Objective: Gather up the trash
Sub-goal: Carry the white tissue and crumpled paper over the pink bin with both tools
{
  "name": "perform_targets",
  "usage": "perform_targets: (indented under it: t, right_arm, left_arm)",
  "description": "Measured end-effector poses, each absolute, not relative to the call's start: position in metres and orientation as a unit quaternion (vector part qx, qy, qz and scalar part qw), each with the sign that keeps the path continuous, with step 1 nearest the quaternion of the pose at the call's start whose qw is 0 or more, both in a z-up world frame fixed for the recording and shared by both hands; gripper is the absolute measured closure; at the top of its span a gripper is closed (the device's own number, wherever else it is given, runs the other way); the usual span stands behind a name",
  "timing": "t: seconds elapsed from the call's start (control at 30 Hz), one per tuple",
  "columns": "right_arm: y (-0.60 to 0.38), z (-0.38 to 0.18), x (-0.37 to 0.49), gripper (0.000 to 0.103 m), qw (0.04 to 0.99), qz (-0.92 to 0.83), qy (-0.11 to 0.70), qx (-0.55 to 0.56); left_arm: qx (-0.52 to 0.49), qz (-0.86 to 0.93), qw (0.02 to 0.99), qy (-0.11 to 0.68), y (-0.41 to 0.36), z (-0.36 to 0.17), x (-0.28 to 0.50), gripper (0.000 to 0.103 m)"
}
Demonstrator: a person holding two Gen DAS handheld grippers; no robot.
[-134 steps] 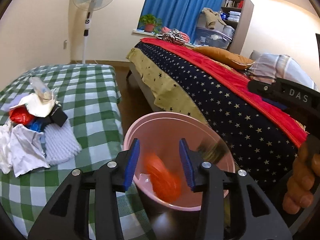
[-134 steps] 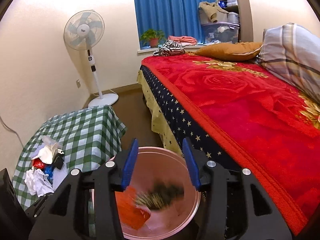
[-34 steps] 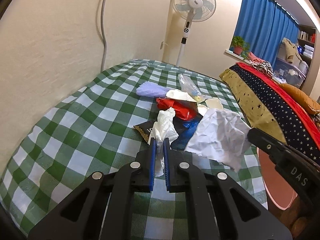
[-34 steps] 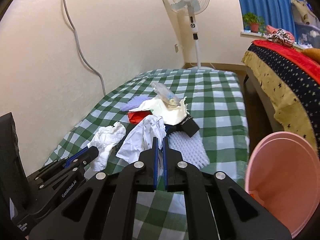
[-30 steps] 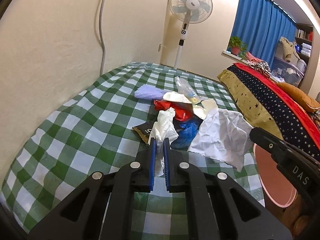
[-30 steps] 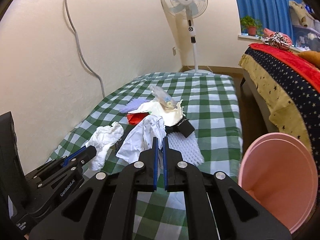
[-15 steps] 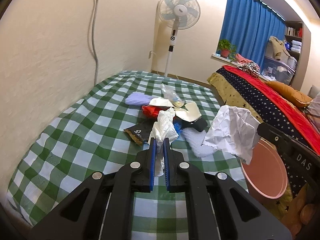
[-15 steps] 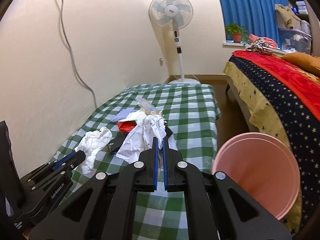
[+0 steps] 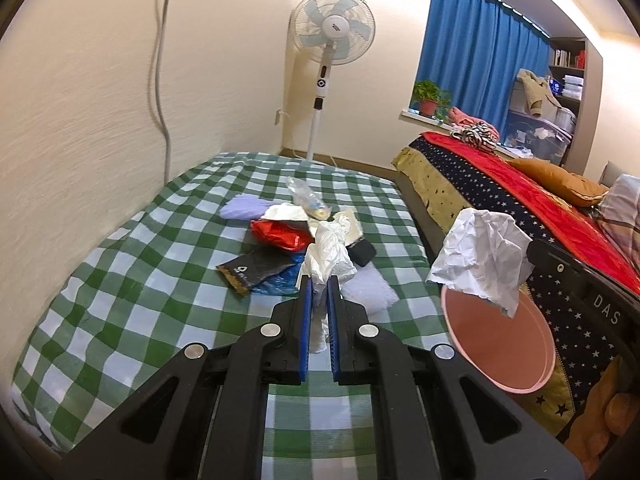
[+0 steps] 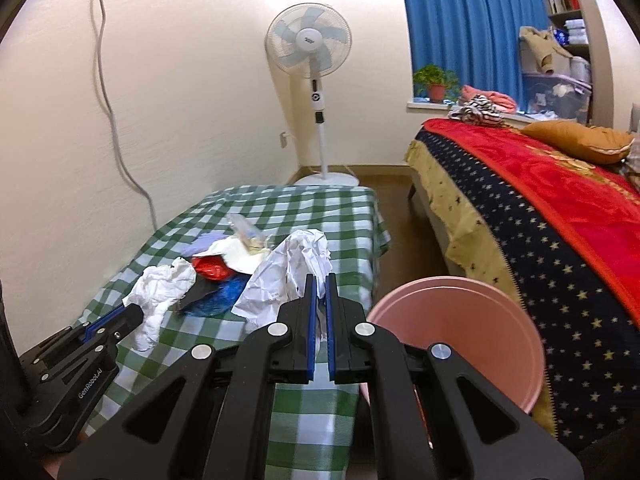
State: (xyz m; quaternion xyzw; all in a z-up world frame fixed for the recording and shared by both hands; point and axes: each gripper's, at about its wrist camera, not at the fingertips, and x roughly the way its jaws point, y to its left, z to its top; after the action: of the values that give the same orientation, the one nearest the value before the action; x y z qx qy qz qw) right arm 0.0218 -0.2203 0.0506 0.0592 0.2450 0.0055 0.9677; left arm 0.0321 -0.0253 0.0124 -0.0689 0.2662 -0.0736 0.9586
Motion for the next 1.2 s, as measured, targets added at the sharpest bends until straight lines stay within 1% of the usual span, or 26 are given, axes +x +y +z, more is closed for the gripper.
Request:
perform_targets:
  t: [0.87,1.2]
  right_arm:
    - [-0.304,0.054,0.005,0.099,0.954,-0.164,0.243,0.068]
    - [-0.328,0.050,0.002,0.098,0.944,-0.211,0.240,0.078]
  left_arm:
    - [-0.068,-0.168,0.950,0.256,-0.096,0.017,0.042,0.095]
    - [-0.052,-0.220,0.940,0.255,-0.137,0.012,0.049,0.095]
